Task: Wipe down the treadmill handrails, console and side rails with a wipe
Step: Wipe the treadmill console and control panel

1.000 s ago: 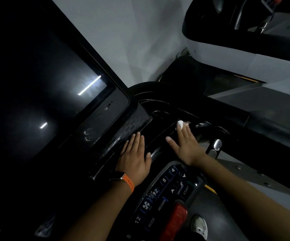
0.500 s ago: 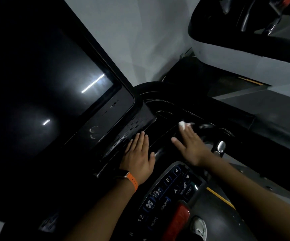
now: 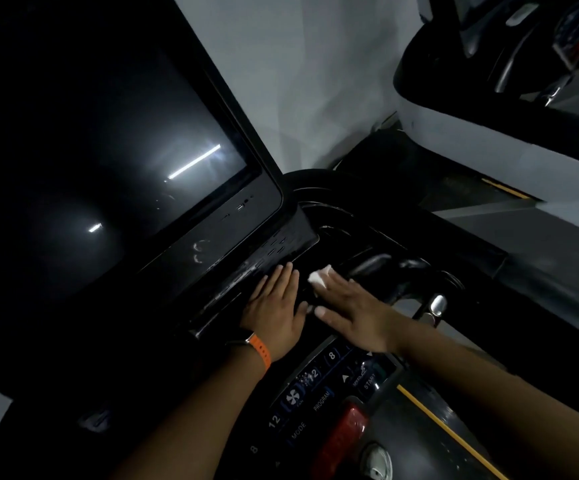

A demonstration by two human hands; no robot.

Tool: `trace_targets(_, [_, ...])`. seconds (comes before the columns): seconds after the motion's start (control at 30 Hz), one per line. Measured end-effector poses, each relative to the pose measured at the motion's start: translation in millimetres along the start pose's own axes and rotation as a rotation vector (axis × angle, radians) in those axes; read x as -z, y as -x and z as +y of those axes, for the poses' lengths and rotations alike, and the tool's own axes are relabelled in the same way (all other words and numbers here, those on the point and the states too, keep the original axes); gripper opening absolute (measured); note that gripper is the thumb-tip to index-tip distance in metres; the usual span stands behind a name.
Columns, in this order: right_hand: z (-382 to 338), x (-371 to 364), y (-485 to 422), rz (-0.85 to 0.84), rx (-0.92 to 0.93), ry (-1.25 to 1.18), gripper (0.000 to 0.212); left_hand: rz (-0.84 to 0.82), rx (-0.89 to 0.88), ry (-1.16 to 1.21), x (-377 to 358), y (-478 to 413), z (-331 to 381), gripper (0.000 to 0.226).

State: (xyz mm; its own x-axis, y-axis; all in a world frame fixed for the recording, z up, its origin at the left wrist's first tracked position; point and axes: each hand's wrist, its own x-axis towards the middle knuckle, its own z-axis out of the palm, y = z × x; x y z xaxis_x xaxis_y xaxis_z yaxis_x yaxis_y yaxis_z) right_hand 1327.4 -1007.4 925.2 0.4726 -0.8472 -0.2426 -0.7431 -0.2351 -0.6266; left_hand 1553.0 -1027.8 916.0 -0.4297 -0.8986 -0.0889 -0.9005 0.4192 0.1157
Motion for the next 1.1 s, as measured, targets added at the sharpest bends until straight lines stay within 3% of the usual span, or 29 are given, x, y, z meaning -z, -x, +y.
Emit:
trace_targets(0.17, [12,9,-11,0.023,-0.086,0.049,0.102,0.064,0.093,0.030,2,27,-17,0.074])
trace_targets(0.23, [-1,11,-22,-0.020,-0.105,0.095,0.097,0.133,0.151,0.047,-1,42,-28,0.072])
trace_targets(0.33, [-32,5,-44,-0.051,-0.025,0.198,0.089,0.199,0.195,0.035,-9,60,-40,0.070])
trace_targets(0.47, [-51,-11,-74,-0.059,0.106,0.303,0.099,0.213,0.233,0.047,-12,67,-39,0.070])
trace_targets(0.6, [-48,-17,-80,-0.014,0.131,0.390,0.108,0.201,0.245,0.044,-12,65,-38,0.070])
trace_targets(0.87, [-49,-21,-74,0.236,0.222,0.380,0.084,0.242,0.284,0.031,-13,65,-37,0.074])
trace_targets(1.03, [-59,-14,-77,0.077,0.194,0.459,0.092,0.242,0.282,0.035,-13,64,-35,0.073])
trace_targets(1.1, [-61,-18,-79,0.090,0.196,0.549,0.092,0.246,0.282,0.034,-12,64,-35,0.073])
